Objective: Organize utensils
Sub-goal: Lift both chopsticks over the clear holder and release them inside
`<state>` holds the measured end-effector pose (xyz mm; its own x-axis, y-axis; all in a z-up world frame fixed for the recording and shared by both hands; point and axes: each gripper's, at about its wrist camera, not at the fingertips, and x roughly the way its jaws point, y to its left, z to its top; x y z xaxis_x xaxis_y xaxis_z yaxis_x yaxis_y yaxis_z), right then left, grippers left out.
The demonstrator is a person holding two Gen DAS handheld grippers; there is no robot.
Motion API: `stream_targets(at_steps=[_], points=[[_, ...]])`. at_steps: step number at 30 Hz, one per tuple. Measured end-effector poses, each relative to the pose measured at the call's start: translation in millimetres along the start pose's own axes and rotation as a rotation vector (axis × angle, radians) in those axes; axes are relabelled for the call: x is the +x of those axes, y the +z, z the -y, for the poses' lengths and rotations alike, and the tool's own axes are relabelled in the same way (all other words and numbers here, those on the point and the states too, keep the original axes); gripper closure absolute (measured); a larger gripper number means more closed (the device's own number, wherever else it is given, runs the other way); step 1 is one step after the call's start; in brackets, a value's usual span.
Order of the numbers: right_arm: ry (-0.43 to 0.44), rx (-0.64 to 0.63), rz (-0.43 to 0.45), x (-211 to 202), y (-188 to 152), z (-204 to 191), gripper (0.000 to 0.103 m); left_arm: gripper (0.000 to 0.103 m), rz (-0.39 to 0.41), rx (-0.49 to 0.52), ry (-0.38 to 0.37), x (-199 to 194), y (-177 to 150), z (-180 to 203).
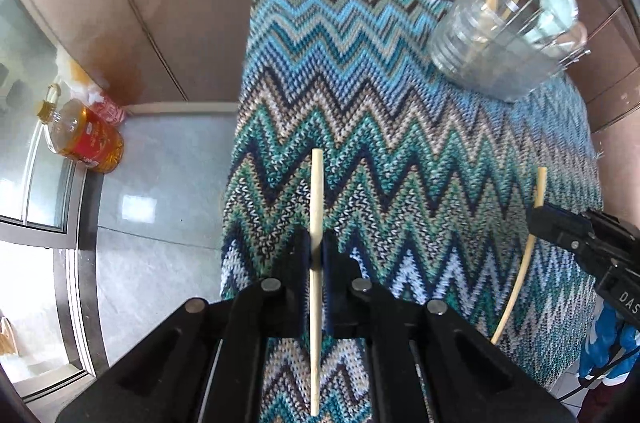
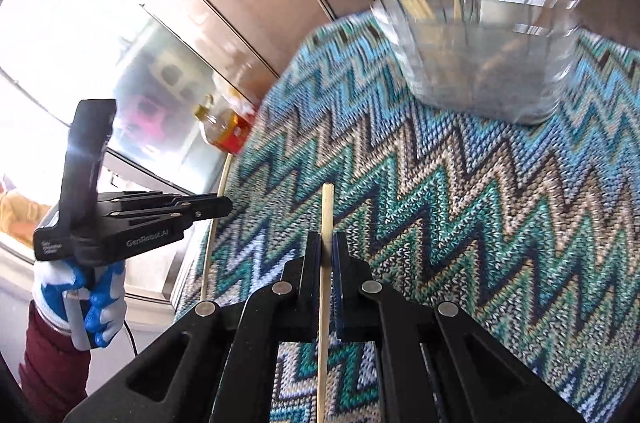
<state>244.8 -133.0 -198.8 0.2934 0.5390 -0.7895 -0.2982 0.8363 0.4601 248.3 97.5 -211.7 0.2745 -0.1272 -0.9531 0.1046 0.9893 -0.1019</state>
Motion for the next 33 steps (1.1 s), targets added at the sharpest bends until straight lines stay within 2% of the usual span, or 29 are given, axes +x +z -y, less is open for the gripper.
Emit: stream_targets(at_steps=[8, 10, 17, 21, 24, 27, 30, 33], points=[[0.011, -0.090, 0.193, -72, -34, -19, 0.098, 0.098, 0.143, -0.039, -0.048, -53, -23, 4], [0.004, -0.101, 0.231, -77, -38, -38, 0.098, 0.098, 0.177, -0.041, -0.049, -60, -24, -1], [-0.012, -0.141, 0.365, -121, -33, -58, 0.098, 0.098, 0.353, -0.036, -0.088, -122, -25, 14], [-0.023, -0.159, 0.465, -151, -7, -67, 0.098, 0.098, 0.454, -0.030, -0.114, -157, -9, 30], [-0.037, -0.181, 0.546, -174, 21, -74, 0.098, 0.098, 0.542, -0.037, -0.163, -180, 11, 45], [-0.060, -0.213, 0.638, -195, 56, -80, 0.098, 0.098, 0.659, -0.078, -0.210, -199, 36, 58], [-0.085, -0.238, 0.696, -197, 86, -80, 0.098, 0.098, 0.756, -0.116, -0.259, -206, 55, 67], [-0.134, -0.265, 0.742, -189, 113, -74, 0.098, 0.098, 0.854, -0.150, -0.242, -201, 81, 79]])
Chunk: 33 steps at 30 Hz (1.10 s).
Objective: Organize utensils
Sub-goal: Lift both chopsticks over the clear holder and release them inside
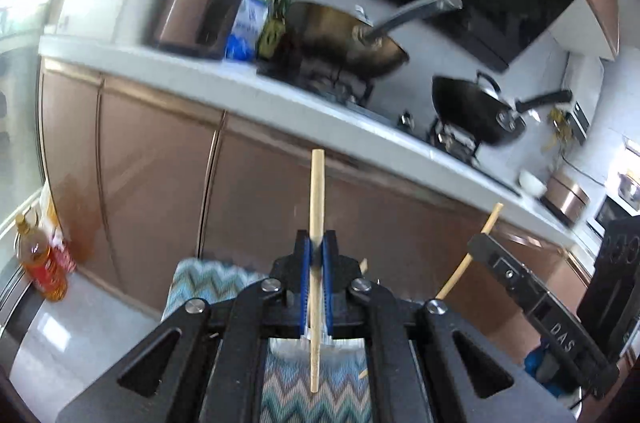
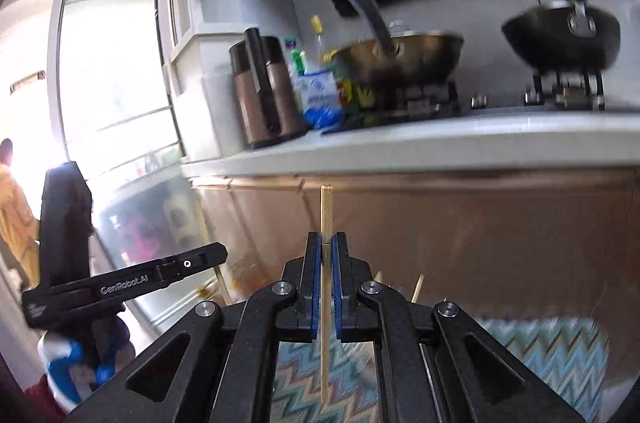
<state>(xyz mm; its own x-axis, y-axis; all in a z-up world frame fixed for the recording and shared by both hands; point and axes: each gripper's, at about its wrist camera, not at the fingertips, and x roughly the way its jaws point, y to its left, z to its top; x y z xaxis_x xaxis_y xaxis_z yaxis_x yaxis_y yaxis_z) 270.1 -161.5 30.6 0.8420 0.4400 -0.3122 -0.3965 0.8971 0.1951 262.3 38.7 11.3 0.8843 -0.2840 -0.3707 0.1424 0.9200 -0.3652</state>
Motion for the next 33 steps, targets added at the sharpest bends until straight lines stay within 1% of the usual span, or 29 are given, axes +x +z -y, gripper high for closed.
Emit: stream_targets(at_steps=[5, 8, 11, 14, 16, 17, 18, 20, 21, 22, 25, 27, 30, 31, 33], points=[[-0.031, -0.022, 0.011, 41, 2, 24, 0.098, 0.098, 0.048, -0.034, 0.022, 53, -6, 7], [-0.028, -0.028, -0.003, 65, -4, 35, 0.098, 0.098, 0.061, -0.022, 0.039, 82, -12, 7], [-0.041, -0.070, -0.019, 79, -19, 39, 0.098, 0.098, 0.068, 0.009, 0.058, 101, -24, 8], [-0.050, -0.071, -0.036, 88, -34, 44, 0.098, 0.098, 0.079, 0.049, 0.086, 115, -38, 11], [-0.072, -0.076, -0.034, 91, -42, 48, 0.097, 0.096, 0.092, 0.052, 0.096, 122, -45, 10], [-0.069, -0.074, -0.035, 91, -43, 49, 0.097, 0.095, 0.097, 0.057, 0.098, 123, -47, 9], [-0.065, -0.067, -0.036, 91, -44, 51, 0.096, 0.090, 0.103, 0.062, 0.100, 123, -49, 9], [-0.070, -0.061, -0.034, 89, -45, 52, 0.080, 0.083, 0.109, 0.060, 0.095, 121, -50, 9], [-0.073, -0.061, -0.032, 88, -44, 53, 0.077, 0.081, 0.112, 0.054, 0.090, 118, -49, 8], [-0.076, -0.061, -0.027, 86, -42, 52, 0.075, 0.080, 0.116, 0.053, 0.091, 114, -48, 8], [-0.076, -0.053, -0.012, 73, -38, 49, 0.075, 0.076, 0.146, 0.055, 0.100, 95, -42, 8], [-0.081, -0.049, 0.001, 61, -35, 46, 0.075, 0.069, 0.168, 0.061, 0.108, 77, -37, 8], [-0.094, -0.047, 0.019, 41, -34, 40, 0.075, 0.065, 0.176, 0.079, 0.130, 49, -32, 10], [-0.102, -0.043, 0.025, 33, -35, 38, 0.073, 0.064, 0.176, 0.084, 0.136, 42, -31, 10], [-0.120, -0.038, 0.032, 18, -38, 34, 0.070, 0.059, 0.173, 0.094, 0.160, 20, -28, 10]])
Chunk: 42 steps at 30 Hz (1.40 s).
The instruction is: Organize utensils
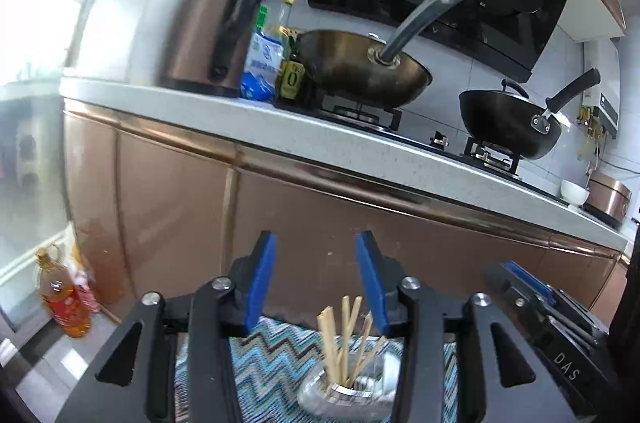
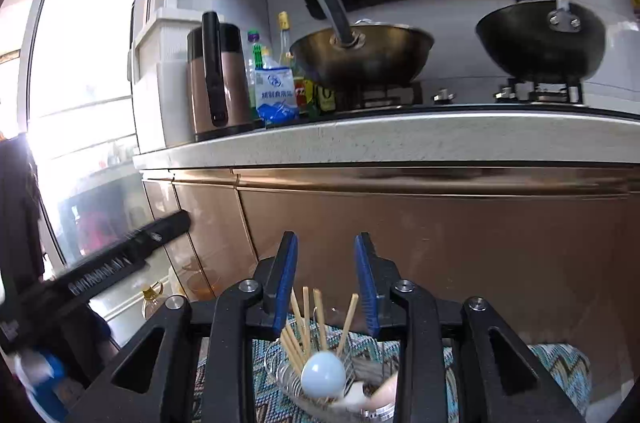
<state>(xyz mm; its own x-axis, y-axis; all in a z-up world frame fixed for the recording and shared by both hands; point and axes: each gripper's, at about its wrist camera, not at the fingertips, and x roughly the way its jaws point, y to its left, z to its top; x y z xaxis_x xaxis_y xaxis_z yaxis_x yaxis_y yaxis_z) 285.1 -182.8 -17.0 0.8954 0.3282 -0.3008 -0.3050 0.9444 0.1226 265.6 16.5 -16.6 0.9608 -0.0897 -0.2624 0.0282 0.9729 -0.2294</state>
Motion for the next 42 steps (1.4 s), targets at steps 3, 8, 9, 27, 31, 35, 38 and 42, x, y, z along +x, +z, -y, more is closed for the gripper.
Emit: stream_targets(at_steps=[3, 8, 9, 27, 31, 35, 38, 42], points=[[-0.018, 0.005, 0.001, -23, -6, -6, 0.066, 0.055, -0.003, 0.001, 0.020, -26, 6, -7], [-0.027, 0.002, 0.005, -61, -12, -22, 0.059, 0.052, 0.020, 0.060, 0.064, -76, 12, -12], [-0.027, 0.001, 0.008, -67, -12, -24, 0.058, 0.052, 0.025, 0.069, 0.069, -84, 12, -12], [-0.088, -0.069, 0.036, -159, -22, -70, 0.032, 0.038, 0.101, 0.172, 0.107, -195, 16, -20], [-0.132, -0.073, 0.038, -173, -29, -67, 0.023, 0.037, 0.095, 0.189, 0.114, -201, 10, -20], [-0.194, -0.085, 0.041, -187, -34, -62, 0.010, 0.037, 0.076, 0.203, 0.115, -203, 1, -21], [-0.252, -0.101, 0.054, -203, -40, -57, 0.002, 0.037, 0.071, 0.205, 0.115, -205, -6, -20], [-0.302, -0.109, 0.049, -214, -49, -53, 0.000, 0.036, 0.094, 0.236, 0.120, -210, -17, -13]])
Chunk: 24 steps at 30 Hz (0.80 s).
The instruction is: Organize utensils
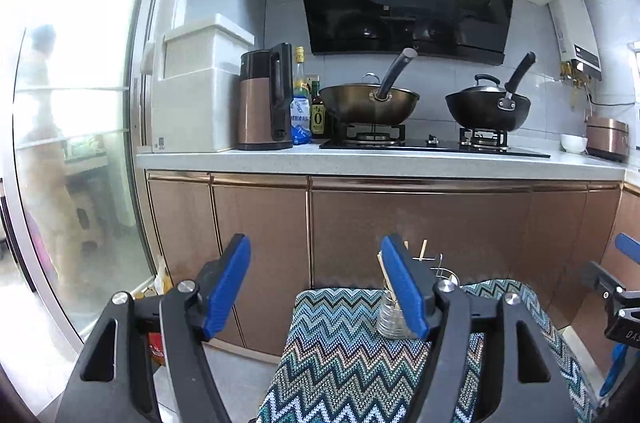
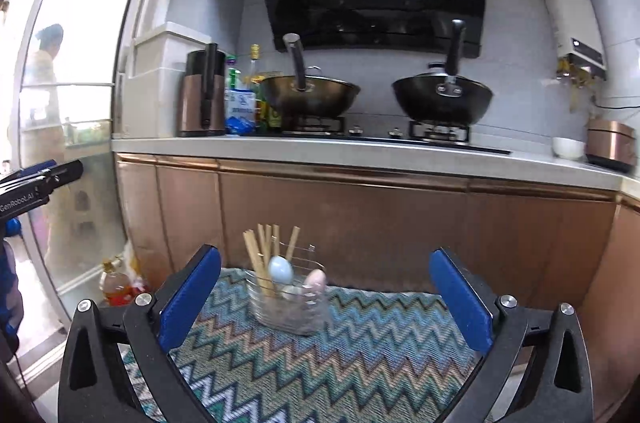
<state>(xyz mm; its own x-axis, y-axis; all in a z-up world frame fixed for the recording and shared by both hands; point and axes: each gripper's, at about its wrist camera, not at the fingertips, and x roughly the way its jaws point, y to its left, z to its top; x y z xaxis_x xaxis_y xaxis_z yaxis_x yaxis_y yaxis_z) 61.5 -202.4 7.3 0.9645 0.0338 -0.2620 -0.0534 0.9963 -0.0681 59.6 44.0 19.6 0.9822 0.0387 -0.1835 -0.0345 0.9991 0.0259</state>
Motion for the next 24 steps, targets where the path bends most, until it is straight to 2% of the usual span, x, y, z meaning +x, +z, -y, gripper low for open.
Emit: stream_targets(at_steps=[5, 13, 19, 24], points=[[-0.053, -0.010, -0.026, -9, -15, 7, 0.000, 0.028, 0.026, 0.020, -0.013, -11, -14, 14], [-0.145, -0.029, -0.049, -27, -29, 17, 0.000, 0.027, 0.003, 0.041, -0.050, -17, -39, 31], [-0.176, -0.034, -0.042, -38, -28, 18, 0.000, 0.027, -0.007, 0.041, -0.047, -24, -45, 29], [-0.170, -0.040, -0.031, -42, -28, 14, 0.000, 0.027, 0.008, 0.019, -0.003, -31, -43, 18]])
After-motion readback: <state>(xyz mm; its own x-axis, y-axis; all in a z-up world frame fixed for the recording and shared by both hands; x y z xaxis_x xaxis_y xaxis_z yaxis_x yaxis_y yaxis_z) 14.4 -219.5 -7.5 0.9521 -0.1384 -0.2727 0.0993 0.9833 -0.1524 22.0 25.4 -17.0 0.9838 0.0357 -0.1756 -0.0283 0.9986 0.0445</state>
